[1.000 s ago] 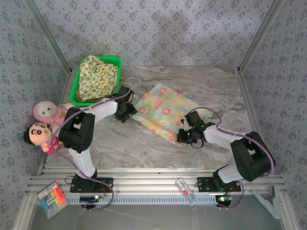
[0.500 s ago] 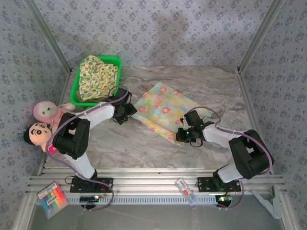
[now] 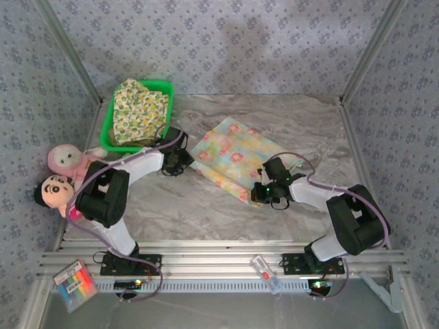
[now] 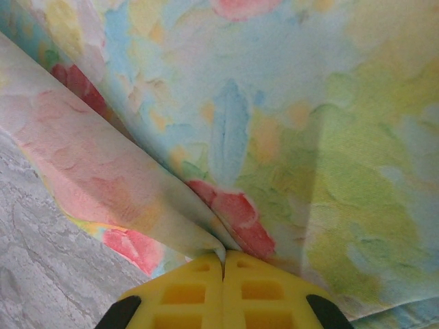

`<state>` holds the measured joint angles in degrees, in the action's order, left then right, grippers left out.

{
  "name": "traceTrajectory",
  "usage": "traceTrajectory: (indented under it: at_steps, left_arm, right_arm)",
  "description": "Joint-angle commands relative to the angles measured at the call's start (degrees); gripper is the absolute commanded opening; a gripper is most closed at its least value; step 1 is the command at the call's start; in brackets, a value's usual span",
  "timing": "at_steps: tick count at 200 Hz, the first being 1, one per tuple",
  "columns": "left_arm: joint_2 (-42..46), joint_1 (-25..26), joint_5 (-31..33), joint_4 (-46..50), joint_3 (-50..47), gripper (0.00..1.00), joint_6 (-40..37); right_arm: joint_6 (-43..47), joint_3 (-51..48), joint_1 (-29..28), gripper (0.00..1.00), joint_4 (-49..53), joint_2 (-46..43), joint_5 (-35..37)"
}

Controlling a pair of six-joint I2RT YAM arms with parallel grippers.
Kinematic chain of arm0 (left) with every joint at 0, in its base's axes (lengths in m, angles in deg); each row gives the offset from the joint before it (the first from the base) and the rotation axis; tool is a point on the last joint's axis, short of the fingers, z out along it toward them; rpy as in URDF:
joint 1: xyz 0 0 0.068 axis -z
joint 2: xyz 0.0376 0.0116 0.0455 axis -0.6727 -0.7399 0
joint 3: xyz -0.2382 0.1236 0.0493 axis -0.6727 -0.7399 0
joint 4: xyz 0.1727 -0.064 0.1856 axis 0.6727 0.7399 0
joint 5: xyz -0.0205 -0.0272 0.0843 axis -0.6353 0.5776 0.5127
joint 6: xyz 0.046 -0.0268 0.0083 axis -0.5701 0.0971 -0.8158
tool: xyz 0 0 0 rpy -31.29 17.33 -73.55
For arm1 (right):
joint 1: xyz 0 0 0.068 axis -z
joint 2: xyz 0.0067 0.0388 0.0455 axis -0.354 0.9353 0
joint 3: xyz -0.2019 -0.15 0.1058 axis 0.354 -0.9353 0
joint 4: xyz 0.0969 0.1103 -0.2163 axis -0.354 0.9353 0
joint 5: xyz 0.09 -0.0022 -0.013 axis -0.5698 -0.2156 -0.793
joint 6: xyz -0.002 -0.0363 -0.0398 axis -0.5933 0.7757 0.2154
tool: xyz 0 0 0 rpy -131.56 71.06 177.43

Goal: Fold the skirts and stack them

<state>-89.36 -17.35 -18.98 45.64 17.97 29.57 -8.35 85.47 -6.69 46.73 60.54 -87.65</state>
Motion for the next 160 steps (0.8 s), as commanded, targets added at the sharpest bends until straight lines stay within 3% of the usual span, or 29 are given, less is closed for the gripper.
traceTrajectory:
  at_steps: [1,50,122,160]
  left_arm:
    - [-2.45,0.38,-1.11,-0.5,3.1,0.46,-0.55]
    - [-6.44,0.38,-1.77,-0.33,6.82,0.46,-2.18]
    - [-9.75,0.47,-1.83,0.11,8.05,0.33,-2.48]
    - [-8.3,0.47,-1.18,0.24,7.61,0.15,-2.72]
  right_arm:
    - [-1.09,-1.38,-0.41,0.0,3.77,2.5,2.8]
    - [-1.11,-1.88,-0.52,0.0,3.31,2.57,2.25]
    - [-1.29,-2.53,-1.04,0.0,2.09,2.1,1.68]
    - [-1.26,-2.48,-1.41,0.0,1.99,1.23,1.91]
